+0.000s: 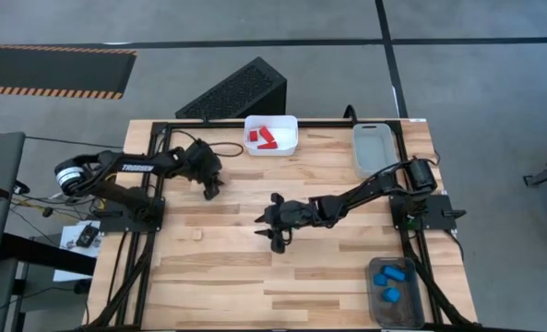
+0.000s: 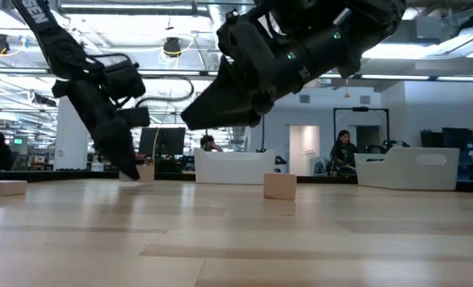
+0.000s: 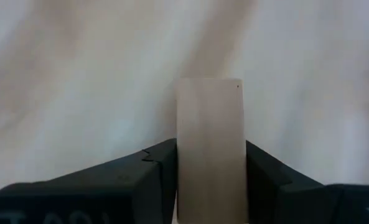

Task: Sort & place blocks by color
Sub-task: Put the top left brown block into the gray bin

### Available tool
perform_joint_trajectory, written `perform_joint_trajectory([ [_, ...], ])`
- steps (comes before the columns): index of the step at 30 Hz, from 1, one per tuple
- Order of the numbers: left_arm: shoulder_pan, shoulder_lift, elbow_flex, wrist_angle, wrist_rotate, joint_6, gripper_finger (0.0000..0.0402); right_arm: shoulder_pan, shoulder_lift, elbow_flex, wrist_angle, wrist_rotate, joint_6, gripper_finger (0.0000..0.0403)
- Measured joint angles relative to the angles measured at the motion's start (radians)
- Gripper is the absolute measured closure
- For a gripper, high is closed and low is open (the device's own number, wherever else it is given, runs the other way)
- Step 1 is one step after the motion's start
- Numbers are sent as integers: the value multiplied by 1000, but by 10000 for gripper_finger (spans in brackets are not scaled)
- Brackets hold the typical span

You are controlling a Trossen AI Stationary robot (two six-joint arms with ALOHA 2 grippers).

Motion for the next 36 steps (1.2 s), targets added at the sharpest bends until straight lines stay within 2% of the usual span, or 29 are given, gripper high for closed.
perform_joint_trajectory([
  [5, -98, -82, 0, -12, 184, -8, 288, 0, 0, 2, -67, 12, -171, 209],
  [8, -163, -129, 0, -2, 288, -25, 286, 9, 0, 33, -110, 80, -280, 204],
  [14, -277, -161, 1, 37, 412, -89, 288, 51, -1, 89, -144, 229, -674, 187],
  [17, -332, -161, 1, 88, 413, -121, 284, 66, -1, 111, -142, 266, -821, 176],
  [19, -361, -161, 1, 124, 411, -135, 284, 66, -2, 124, -143, 272, -861, 167],
  [27, -439, -161, 1, 246, 373, -172, 282, 48, -1, 169, -142, 272, -867, 139],
  [36, -491, -161, 1, 301, 343, -166, 281, 52, 0, 208, -143, 258, -866, 137],
])
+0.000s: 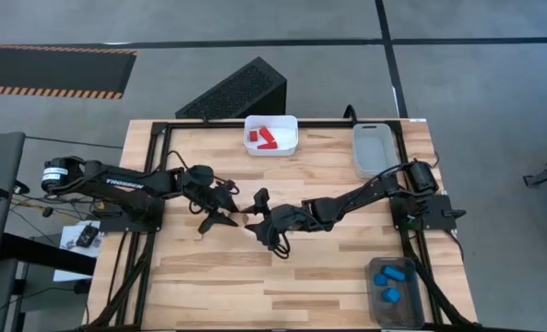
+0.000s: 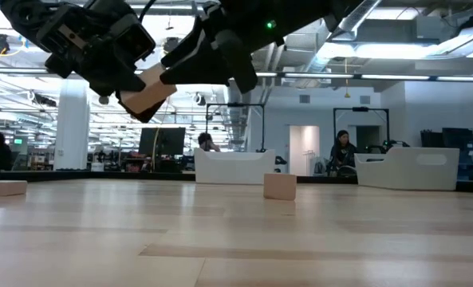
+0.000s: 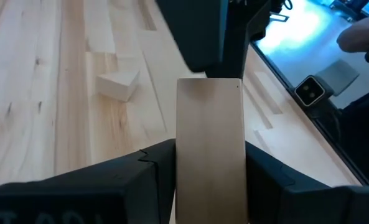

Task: Sort & place blocks by color
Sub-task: Put the top left brown block into the gray bin

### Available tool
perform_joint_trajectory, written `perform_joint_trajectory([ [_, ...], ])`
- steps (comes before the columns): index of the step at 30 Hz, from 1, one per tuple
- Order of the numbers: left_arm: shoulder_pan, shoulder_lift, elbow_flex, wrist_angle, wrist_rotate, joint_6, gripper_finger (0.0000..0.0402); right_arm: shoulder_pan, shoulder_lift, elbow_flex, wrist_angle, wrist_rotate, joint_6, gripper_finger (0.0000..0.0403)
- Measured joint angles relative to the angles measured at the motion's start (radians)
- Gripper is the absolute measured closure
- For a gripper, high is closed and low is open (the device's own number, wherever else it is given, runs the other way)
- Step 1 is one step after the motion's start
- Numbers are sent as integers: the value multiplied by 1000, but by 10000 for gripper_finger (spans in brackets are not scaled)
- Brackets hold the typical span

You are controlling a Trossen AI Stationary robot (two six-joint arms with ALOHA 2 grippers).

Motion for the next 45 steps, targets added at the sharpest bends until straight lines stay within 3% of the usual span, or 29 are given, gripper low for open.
perform_joint_trajectory([
  [29, -50, 0, 2, 98, 17, -110, 281, 5, 4, 1, 40, -116, -1, 140],
  [34, -50, 0, 3, 105, 17, -115, 281, 5, 4, 1, 51, -115, -1, 173],
  [40, -50, 0, 3, 101, 27, -127, 280, 5, 4, 1, 49, -97, -22, 259],
  [45, -50, 1, 3, 102, 27, -125, 273, 6, 4, 1, 49, -96, -16, 263],
])
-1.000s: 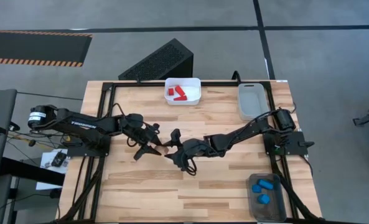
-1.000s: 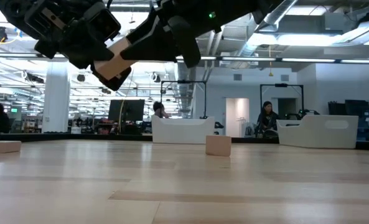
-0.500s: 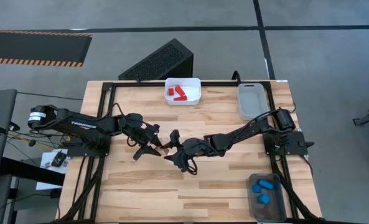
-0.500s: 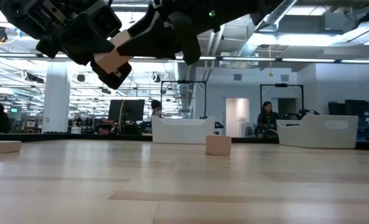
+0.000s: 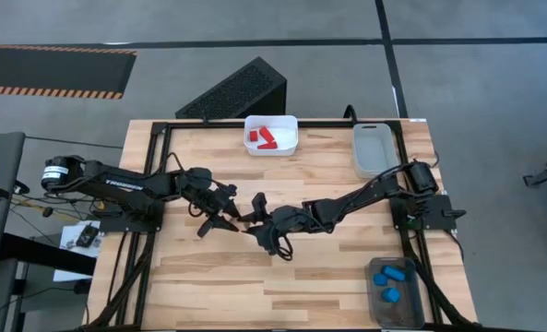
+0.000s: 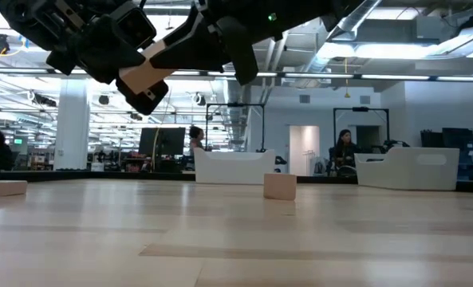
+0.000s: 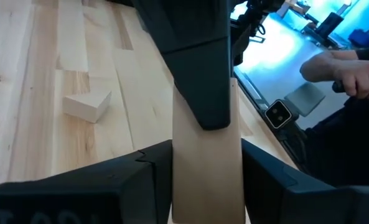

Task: Sort & place blocks by color
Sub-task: Put the top left brown block into the gray bin

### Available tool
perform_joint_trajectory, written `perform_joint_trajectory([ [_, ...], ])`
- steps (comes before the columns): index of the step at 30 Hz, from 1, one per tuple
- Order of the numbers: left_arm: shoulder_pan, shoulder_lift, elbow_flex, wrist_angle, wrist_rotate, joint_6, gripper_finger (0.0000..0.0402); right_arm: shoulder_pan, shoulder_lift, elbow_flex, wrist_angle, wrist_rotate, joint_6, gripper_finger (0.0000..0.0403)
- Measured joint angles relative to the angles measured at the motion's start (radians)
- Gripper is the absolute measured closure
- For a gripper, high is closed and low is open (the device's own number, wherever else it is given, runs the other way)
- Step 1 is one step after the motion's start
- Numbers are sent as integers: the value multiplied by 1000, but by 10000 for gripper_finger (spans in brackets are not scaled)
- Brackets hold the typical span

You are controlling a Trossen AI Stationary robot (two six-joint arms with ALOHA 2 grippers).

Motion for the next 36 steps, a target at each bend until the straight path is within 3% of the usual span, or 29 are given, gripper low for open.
perform_joint_trajectory([
  [4, -1, 0, 0, 1, -39, 19, 247, 3, 0, 0, -7, 24, 66, 263],
  [8, 1, -1, 2, -3, -144, 46, 207, 14, -2, -1, -41, 136, 128, 263],
  [16, 21, -1, 2, -23, -285, 76, 142, -15, -69, -1, -327, 228, 323, 266],
  [21, 51, -1, 2, -55, -464, 138, 135, -100, -174, -3, -592, 235, 502, 263],
  [26, 72, -1, 2, -58, -668, 197, 138, -195, -333, -93, -782, 284, 668, 265],
  [32, 96, -1, 2, -78, -725, 285, 138, -327, -556, -239, -1079, 426, 953, 259],
  [36, 127, -1, 2, -70, -729, 358, 138, -436, -672, -327, -1175, 446, 1144, 259],
])
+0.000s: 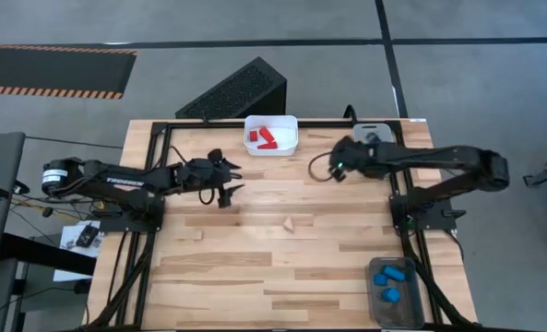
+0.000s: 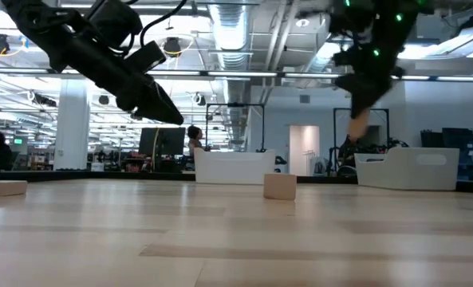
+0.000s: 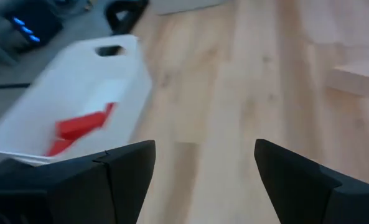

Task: Sort & place blocks by color
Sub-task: Put the top left brown block into the gray bin

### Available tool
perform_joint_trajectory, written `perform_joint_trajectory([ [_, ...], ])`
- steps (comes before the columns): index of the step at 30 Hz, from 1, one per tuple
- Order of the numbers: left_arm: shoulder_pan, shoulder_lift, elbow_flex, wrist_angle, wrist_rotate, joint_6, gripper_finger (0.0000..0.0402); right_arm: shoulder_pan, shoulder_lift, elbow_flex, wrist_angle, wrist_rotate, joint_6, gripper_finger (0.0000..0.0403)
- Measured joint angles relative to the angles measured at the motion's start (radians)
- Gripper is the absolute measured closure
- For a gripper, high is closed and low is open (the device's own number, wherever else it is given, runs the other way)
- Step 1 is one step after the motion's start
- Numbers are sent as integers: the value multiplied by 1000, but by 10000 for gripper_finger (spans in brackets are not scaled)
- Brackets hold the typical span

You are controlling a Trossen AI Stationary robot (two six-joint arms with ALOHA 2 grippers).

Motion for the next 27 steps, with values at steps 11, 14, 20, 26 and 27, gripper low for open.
perform_joint_trajectory([
  [11, 125, 0, 0, 163, -126, 20, 139, -441, -23, -143, 37, -44, 77, 254],
  [14, 144, 0, 0, 165, -125, -12, 139, -514, 17, -146, 57, -110, 28, 250],
  [20, 166, 0, 0, 129, -127, -91, 139, -571, 112, -149, 135, -171, -73, 223],
  [26, 166, 0, -1, 106, -128, -168, 139, -600, 190, -149, 199, -168, -146, 200],
  [27, 162, 0, -1, 107, -128, -184, 139, -601, 198, -149, 208, -168, -156, 198],
])
